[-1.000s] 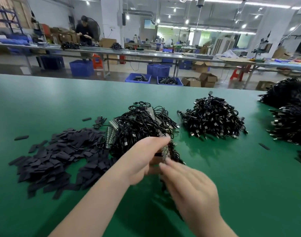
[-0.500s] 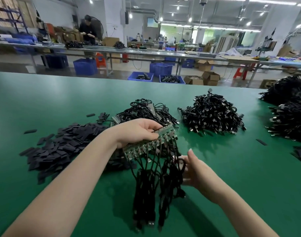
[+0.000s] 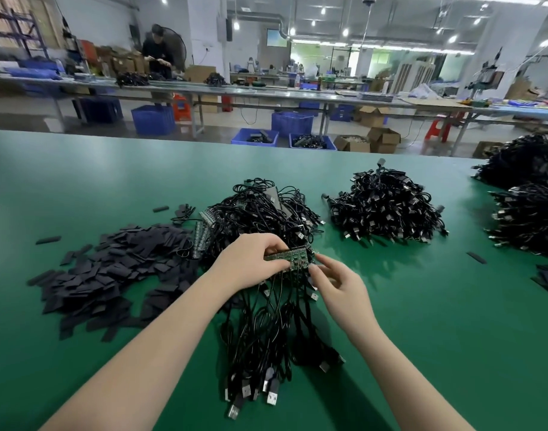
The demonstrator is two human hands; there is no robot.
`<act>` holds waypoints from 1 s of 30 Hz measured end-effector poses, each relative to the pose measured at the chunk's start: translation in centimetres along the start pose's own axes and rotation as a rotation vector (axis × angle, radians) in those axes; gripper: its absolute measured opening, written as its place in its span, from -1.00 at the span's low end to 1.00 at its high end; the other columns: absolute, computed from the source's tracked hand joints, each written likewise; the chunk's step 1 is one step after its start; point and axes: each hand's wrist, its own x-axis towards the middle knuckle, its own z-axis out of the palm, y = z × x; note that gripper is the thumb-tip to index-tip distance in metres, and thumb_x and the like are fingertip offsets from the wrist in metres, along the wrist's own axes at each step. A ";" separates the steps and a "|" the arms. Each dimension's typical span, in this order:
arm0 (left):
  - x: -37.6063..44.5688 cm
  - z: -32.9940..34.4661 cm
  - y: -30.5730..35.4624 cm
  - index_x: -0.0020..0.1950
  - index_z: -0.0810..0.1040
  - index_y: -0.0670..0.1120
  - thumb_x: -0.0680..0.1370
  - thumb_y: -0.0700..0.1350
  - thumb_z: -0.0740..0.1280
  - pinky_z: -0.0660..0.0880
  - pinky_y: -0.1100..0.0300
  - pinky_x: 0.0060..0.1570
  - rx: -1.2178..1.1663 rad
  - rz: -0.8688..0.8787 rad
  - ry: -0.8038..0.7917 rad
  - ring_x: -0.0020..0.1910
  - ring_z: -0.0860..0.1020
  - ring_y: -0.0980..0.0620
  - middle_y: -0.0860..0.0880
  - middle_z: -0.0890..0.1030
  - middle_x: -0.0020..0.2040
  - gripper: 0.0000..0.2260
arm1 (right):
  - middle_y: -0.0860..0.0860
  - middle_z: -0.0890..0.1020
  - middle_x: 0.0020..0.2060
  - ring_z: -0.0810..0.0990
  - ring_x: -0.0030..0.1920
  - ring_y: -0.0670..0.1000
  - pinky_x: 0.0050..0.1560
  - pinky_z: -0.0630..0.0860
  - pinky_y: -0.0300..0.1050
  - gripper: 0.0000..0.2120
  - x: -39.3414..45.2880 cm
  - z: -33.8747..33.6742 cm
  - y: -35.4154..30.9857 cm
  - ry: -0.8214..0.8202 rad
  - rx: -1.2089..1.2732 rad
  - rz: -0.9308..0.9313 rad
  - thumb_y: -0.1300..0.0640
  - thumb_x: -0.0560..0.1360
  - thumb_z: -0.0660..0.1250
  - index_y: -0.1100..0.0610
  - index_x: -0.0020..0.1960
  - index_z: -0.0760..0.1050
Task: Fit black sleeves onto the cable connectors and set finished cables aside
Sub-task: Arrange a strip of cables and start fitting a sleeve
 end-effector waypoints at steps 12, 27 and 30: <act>0.7 0.6 0.1 -0.14 0.59 0.22 0.45 0.21 0.41 0.54 0.08 -0.08 -0.012 -0.057 0.013 -0.20 0.54 0.17 0.19 0.60 -0.24 -0.89 | -0.11 0.67 -0.39 0.63 -0.32 -0.10 -0.29 0.45 -0.28 -0.95 2.9 0.4 -1.6 0.015 -0.076 -0.038 0.06 0.44 0.53 0.00 -0.18 0.68; -0.5 4.2 0.1 0.48 0.33 0.11 0.57 0.10 0.29 0.24 0.06 0.38 0.164 0.027 0.168 0.38 0.36 0.11 0.13 0.42 0.40 -0.52 | -0.17 0.65 -0.25 0.68 -0.25 -0.03 -0.24 0.58 0.02 -0.87 0.9 -0.3 -2.4 0.314 0.162 -0.119 0.06 0.53 0.41 -0.14 -0.15 0.54; -1.9 4.0 0.8 0.40 0.44 0.14 0.53 -0.16 0.37 0.36 0.21 0.36 -0.416 0.138 0.029 0.28 0.45 0.27 0.18 0.54 0.29 -0.54 | -0.08 0.68 -0.27 0.69 -0.28 -0.04 -0.17 0.60 -0.04 -0.89 0.6 -0.1 -3.7 0.216 0.171 -0.161 0.14 0.52 0.42 -0.04 -0.11 0.54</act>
